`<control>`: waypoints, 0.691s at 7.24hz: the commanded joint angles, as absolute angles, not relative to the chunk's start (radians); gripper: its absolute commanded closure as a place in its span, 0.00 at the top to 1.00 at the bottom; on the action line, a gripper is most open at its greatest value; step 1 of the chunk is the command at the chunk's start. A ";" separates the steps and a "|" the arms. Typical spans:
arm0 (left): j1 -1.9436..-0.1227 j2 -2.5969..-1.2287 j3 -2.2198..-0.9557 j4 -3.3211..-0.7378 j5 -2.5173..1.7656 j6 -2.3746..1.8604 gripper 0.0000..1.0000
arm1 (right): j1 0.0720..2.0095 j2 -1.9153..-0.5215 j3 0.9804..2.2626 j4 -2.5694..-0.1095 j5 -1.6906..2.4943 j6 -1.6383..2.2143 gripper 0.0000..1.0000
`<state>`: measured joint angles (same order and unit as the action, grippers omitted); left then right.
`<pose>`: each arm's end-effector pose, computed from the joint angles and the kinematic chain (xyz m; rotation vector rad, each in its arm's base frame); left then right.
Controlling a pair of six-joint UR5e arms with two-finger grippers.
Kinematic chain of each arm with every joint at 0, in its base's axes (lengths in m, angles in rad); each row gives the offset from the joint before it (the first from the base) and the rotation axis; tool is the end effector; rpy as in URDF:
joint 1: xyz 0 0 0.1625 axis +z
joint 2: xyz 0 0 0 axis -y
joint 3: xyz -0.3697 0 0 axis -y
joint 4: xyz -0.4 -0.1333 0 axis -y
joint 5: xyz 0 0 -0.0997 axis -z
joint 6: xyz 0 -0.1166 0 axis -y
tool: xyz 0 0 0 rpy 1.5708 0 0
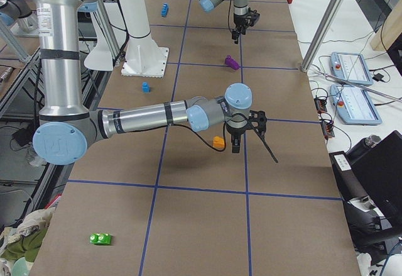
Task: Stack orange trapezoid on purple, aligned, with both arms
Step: 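Raise the left arm away while the right gripper grasps the orange trapezoid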
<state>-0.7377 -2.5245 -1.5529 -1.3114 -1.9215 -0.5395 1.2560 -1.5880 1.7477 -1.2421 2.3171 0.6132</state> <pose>0.4443 -0.5298 0.0774 0.3061 0.6894 0.3982 -0.1085 -0.5081 0.4974 0.0888 -0.8612 0.0974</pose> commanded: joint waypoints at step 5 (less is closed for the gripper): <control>-0.796 -2.367 -1.779 -1.226 -1.942 -0.531 1.00 | 0.953 -1.638 1.706 -1.037 2.122 0.871 1.00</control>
<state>-0.7958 -2.3714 -1.7761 -1.2276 -1.9429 -0.5349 0.9988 -1.6476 1.7303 -1.0410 2.1581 0.8639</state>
